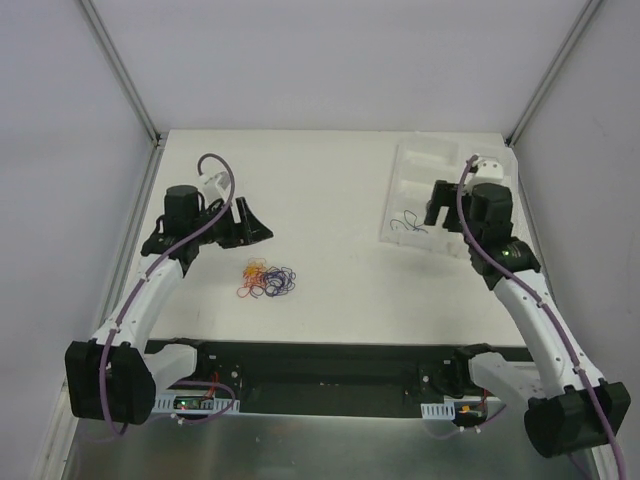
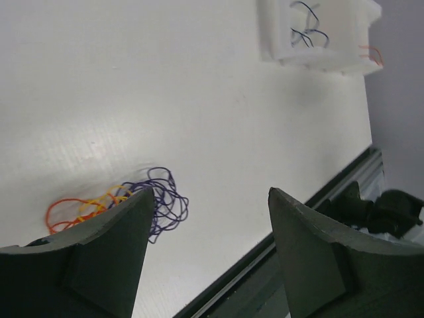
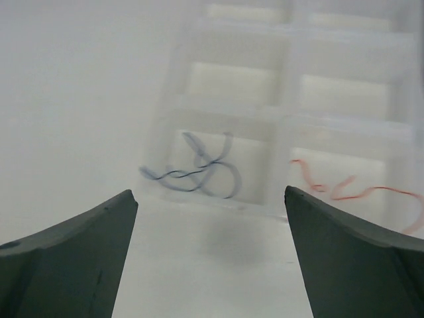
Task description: Untangle the cables
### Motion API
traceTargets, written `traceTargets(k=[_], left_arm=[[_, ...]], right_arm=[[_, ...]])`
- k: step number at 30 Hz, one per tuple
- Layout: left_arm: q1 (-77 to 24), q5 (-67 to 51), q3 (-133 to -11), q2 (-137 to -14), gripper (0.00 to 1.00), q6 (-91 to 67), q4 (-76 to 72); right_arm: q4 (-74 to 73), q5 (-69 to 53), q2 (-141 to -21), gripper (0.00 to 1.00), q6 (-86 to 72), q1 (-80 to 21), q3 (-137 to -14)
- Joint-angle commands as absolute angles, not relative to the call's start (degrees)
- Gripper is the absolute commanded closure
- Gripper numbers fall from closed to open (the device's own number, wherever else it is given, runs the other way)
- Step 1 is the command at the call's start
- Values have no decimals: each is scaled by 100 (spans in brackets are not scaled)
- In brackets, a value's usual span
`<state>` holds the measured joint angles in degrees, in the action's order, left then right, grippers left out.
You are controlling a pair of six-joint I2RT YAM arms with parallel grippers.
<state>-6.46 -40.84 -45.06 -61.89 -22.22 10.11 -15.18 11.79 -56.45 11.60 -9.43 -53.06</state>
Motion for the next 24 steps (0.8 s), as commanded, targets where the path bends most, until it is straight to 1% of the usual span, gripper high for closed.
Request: traceTargets(k=[1,4,5,8,10,11,12,14,16,19,20,22,23,24], left_arm=[[-264,-3069,-4474,-6459,30,-2618,1274],[-106,-3005,-4535,-6845,32,-2716,1467],[-97,-3049,-4561,-6951,34,-2672,1511],[-105,-3093,-4439,-7058,37,-2768,1582],[-114,-3208,-4246,-7014,38,-2856,1582],[-106,-3199,-4106,-6953,38,-2891,1582],[-97,-3173,-3983,-6874,38,-2918,1591],[-97,-3094,-3702,-6716,39,-2997,1469],[-114,-3076,-3516,-6627,41,-3050,1354],[-123,-3426,-3253,-6732,44,-3251,968],[-132,-3697,-3165,-6837,48,-3295,714],[-341,-4173,-3041,-7048,61,-3427,326],[-543,-4157,-3032,-7118,64,-3445,195],[-754,-4105,-3006,-7154,64,-3437,80]], right_arm=[[-909,168,-5730,4,-1596,-2150,-4897],[304,175,-6282,4,-2047,-3283,-4588],[525,263,-6571,1,-2083,-3687,-4640],[1070,63,-7634,10,-2267,-4568,-4956],[1474,-507,-8302,18,-2469,-4868,-5202],[1685,-719,-8567,21,-2583,-5008,-5308],[1896,-869,-8856,25,-2662,-5097,-5439],[2205,-993,-9253,27,-2812,-5220,-5580],[2373,-1115,-9570,33,-2839,-5282,-5764],[2329,-1161,-9869,39,-2900,-5282,-5968],[2320,-1099,-9896,40,-2970,-5274,-5950],[2329,-924,-9870,41,-3119,-5247,-5819],[2320,-914,-9844,44,-3164,-5221,-5723],[2320,-923,-9818,44,-3181,-5186,-5669]])
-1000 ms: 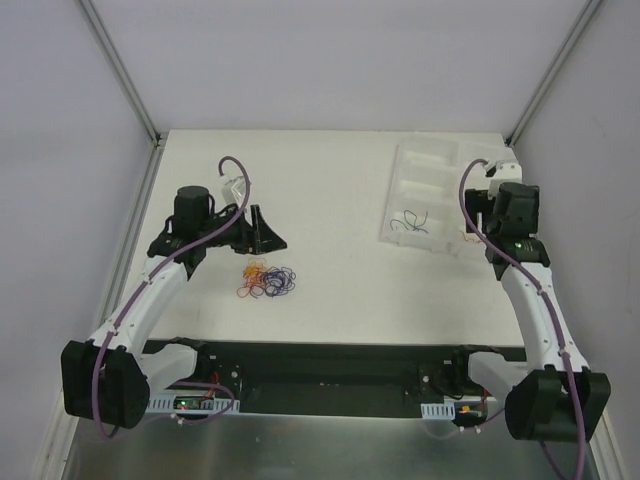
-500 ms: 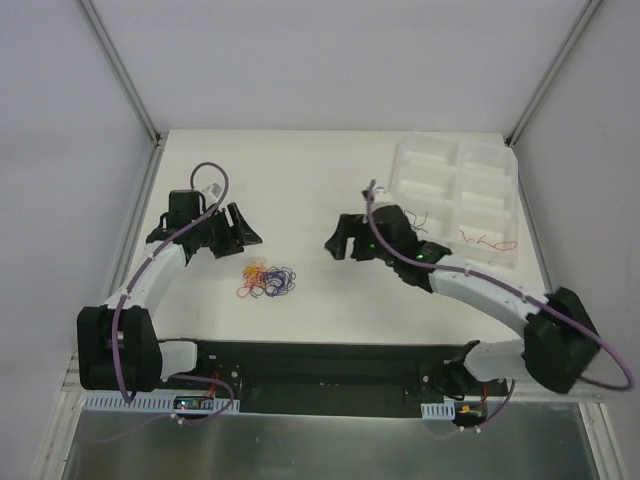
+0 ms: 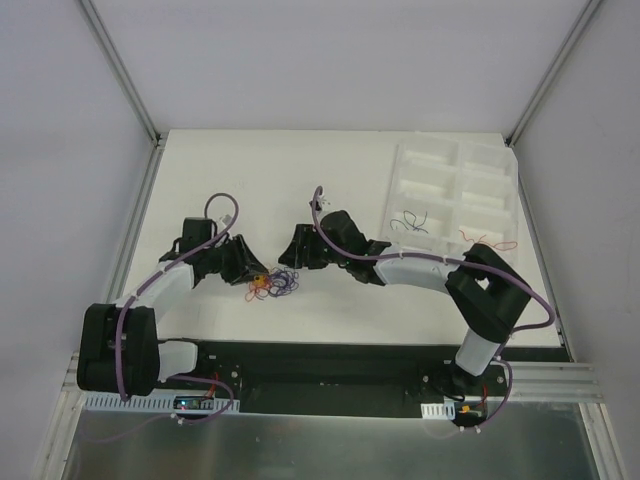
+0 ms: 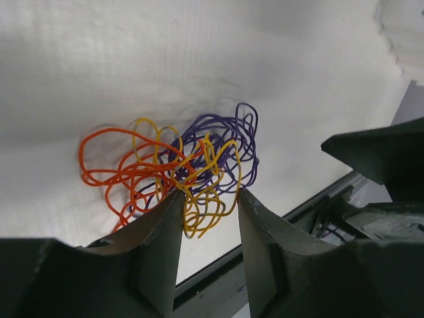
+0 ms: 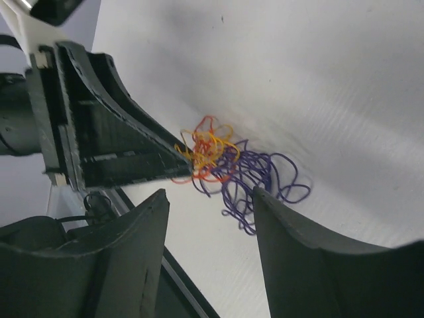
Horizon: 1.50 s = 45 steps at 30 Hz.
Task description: Untangle the cables
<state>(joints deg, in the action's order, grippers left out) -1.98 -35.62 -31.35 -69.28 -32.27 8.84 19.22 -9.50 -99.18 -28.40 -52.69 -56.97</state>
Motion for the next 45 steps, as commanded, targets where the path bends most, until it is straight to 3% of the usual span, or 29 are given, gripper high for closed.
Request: traceTargets(k=[1,5,9,12,14,19,33,36,39,40,45], left_arm=[[-1043,-4035,-3015,-7163,64,-3419,18],[-1415,-4051,-3094,-7128,61,-3594,18],[-1415,-3982,-3006,-6339,35,-3411,26],[-1415,-3701,-2927,-5663,23,-3419,219],[-1406,-3429,-2839,-5345,23,-3515,290],[-1354,-2558,-2470,-4957,45,-3980,351],[-1301,-2944,-2075,-4834,43,-3727,62],[-1301,-2962,-1995,-4755,45,-3744,18],[-1301,-2997,-1942,-4711,47,-3744,-176],[-1301,-2997,-1934,-4685,47,-3753,-193],[-1301,-2927,-1899,-4553,48,-3744,-228]], right_arm=[[2312,-923,-9774,45,-3216,-5116,-5573],[2320,-914,-9511,47,-3410,-4861,-5073],[2111,-958,-9247,47,-3393,-4755,-4860],[1986,-1125,-9132,47,-3445,-4807,-4808],[2135,-1195,-9097,44,-3498,-4877,-4737],[2495,-1537,-9596,42,-3743,-5062,-5018],[2962,-1696,-10459,55,-4192,-5256,-5572],[3137,-1810,-10555,66,-4332,-5282,-5625],[3400,-1758,-10591,85,-4526,-5274,-5520],[3480,-1758,-10600,97,-4561,-5282,-5485],[4033,-1872,-10398,100,-4746,-5256,-5265]])
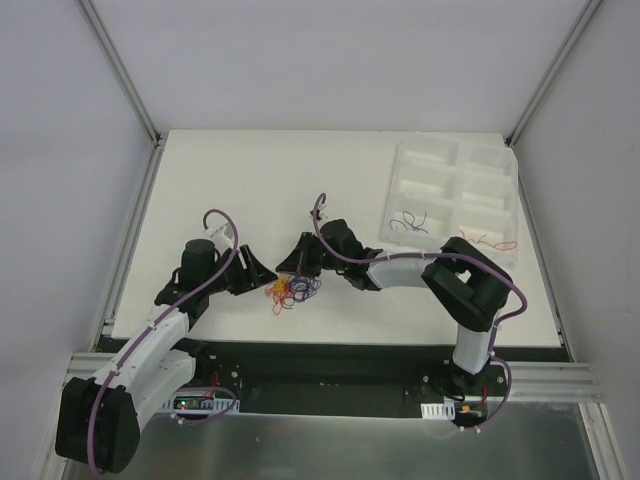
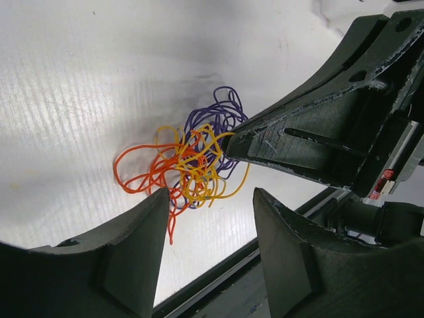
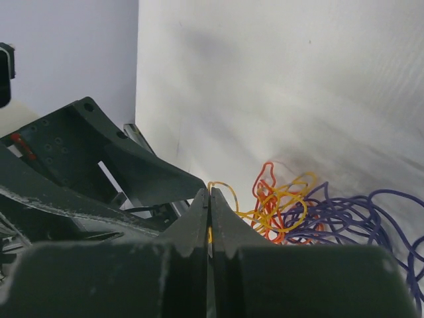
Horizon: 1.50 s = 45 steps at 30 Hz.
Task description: Untangle the cables
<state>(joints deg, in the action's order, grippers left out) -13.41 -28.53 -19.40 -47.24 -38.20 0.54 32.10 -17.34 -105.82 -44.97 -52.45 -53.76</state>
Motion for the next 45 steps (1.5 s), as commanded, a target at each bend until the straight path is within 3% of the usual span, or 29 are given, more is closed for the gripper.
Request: traceTargets(k=[1,5,9,12,19,25,34,40,45], left_arm=[[-1301,-2935,-1898,-4527,48,-3753,-229],[-1301,-3076,-1872,-4369,46,-3744,-395],[-1301,-3251,-1776,-4035,28,-3928,-711],[-1301,-3716,-1635,-3876,21,-4174,-1447],[-1555,-4192,-1687,-4034,23,-4245,-2969],[-2573,-3350,-2021,-4288,22,-3447,-3383],[-2786,-2541,-2022,-5536,50,-3770,-3164],[-2786,-2294,-1530,-5432,56,-3806,-3252],[-2777,-2039,-1389,-5317,71,-3692,-2752]], right_arm=[[4060,-1881,-10310,100,-4746,-5256,-5221],[4052,-1995,-9775,100,-4834,-5142,-5037],[3903,-2188,-9195,100,-4887,-4992,-4948],[3561,-2180,-8799,100,-4764,-4983,-5036],[3007,-1995,-8227,100,-4816,-5036,-5360],[2795,-1934,-8033,100,-4843,-5194,-5756],[1875,-1530,-7279,100,-4431,-5291,-6485],[1056,-1020,-6628,100,-3666,-5291,-7162],[695,-888,-6407,100,-3235,-5238,-7593]])
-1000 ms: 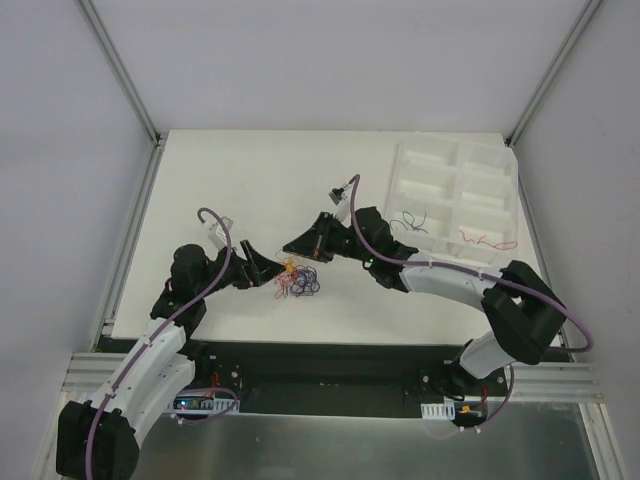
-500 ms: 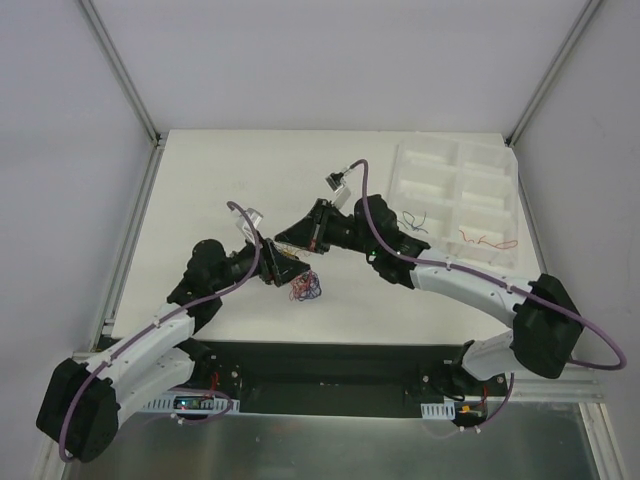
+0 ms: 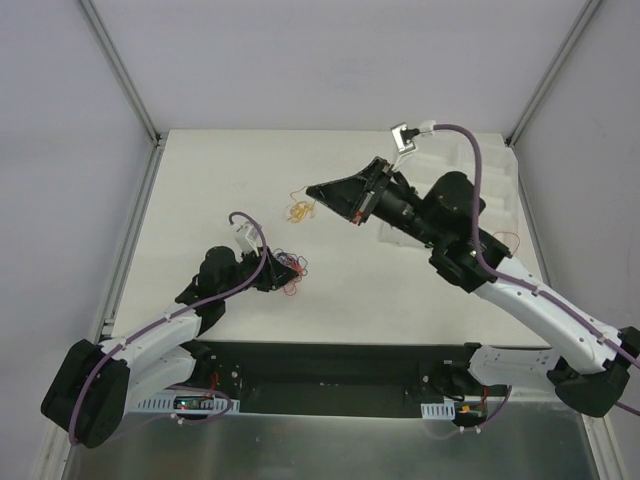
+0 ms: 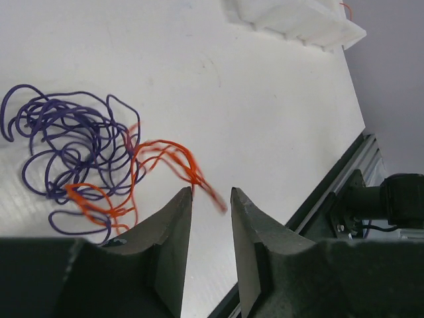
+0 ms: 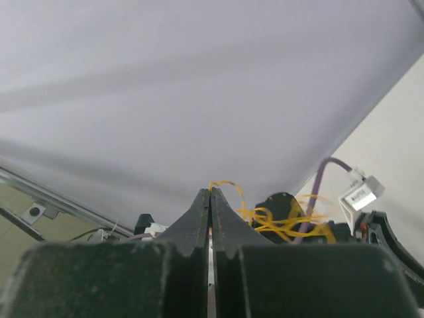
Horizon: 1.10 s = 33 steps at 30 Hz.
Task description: Untangle the cables
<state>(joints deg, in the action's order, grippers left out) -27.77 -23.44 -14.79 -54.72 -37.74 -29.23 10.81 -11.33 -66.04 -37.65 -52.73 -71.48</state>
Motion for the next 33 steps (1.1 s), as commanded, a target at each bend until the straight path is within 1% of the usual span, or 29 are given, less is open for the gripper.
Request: traceTargets(k=[1,5,6,8,10,11,12,14,17,21,24,26,29,31,33], left_arm=[[-2777,-2013,-1345,-5283,73,-3674,-2725],[-2734,-1855,-1248,-5133,76,-3709,-2436],[-2681,-1854,-1283,-5081,74,-3718,-2234],[-2584,-2082,-1458,-4931,57,-3692,-1900],[-2540,-2398,-1660,-4599,40,-3543,-1662],[-2540,-2591,-1757,-4414,33,-3455,-1565],[-2531,-2749,-1949,-4256,27,-3332,-1460],[-2523,-3075,-2353,-3922,23,-3034,-1092],[-2514,-3523,-3004,-3639,21,-2647,-669],[-2514,-4445,-3804,-3804,28,-2444,-650],[-2514,-5008,-4262,-4217,24,-2391,-737],[-2514,-5473,-4438,-4472,23,-2434,-948],[-2514,-6071,-4483,-4798,27,-2802,-1632],[-2549,-6441,-4360,-4991,34,-3224,-2265],[-2601,-6635,-4315,-5141,37,-3445,-2548]], right_arm=[[616,-879,-6381,100,-3173,-5221,-7681],[230,-940,-6389,100,-2814,-5168,-8111],[89,-993,-6390,100,-2699,-5159,-8182],[-130,-1124,-6337,100,-2506,-5142,-8157],[-185,-1344,-6215,100,-2304,-5081,-7938],[-176,-1440,-6127,100,-2207,-5071,-7806],[-176,-1555,-6048,100,-2136,-5019,-7648],[-167,-1853,-5898,100,-2057,-4922,-7306],[-114,-2477,-5705,100,-1829,-4817,-6857],[-114,-2786,-5450,100,-1573,-4781,-6294],[-44,-2839,-5361,100,-1582,-4746,-5960],[-26,-2900,-5379,100,-1652,-4746,-5828],[342,-2988,-5458,100,-1828,-4729,-5687],[570,-3050,-5493,100,-1942,-4746,-5608],[650,-3032,-5528,100,-1986,-4746,-5599]])
